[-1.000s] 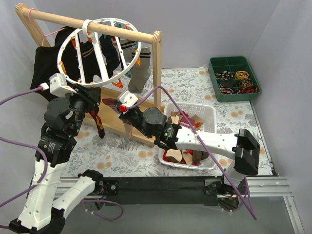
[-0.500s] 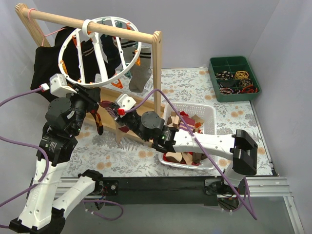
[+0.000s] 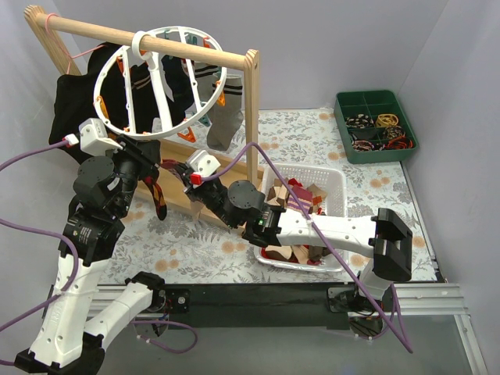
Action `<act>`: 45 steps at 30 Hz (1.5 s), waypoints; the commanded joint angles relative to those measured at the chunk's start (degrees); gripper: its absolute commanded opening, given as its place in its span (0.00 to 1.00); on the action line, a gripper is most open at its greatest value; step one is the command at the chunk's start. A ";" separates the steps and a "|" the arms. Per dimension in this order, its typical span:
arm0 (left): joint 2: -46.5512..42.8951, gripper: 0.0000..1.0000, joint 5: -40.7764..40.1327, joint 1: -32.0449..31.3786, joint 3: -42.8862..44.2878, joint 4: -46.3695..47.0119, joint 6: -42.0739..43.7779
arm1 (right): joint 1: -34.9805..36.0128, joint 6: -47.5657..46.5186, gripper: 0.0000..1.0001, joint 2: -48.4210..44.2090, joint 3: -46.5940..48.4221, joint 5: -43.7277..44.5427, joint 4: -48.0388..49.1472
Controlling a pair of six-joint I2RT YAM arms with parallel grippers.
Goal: Clip the socks to the hanger
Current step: Clamp the sock onto the hanger.
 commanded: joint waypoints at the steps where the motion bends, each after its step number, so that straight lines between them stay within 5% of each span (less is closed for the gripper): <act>1: 0.29 0.01 -1.02 -0.14 -0.93 -2.19 0.07 | 0.48 0.75 0.01 -0.01 2.89 1.76 5.00; 36: 0.56 0.01 -2.26 -0.14 -1.02 -2.10 -0.28 | 2.15 1.81 0.01 1.40 6.06 -0.09 7.37; 39: 0.38 0.08 -1.90 -0.14 -1.02 -2.10 -0.19 | 2.15 1.81 0.01 1.49 5.88 -0.26 7.37; 45: -0.85 0.45 -1.81 -0.05 -0.67 -2.10 -0.11 | 2.15 2.07 0.01 0.79 4.83 -0.96 7.55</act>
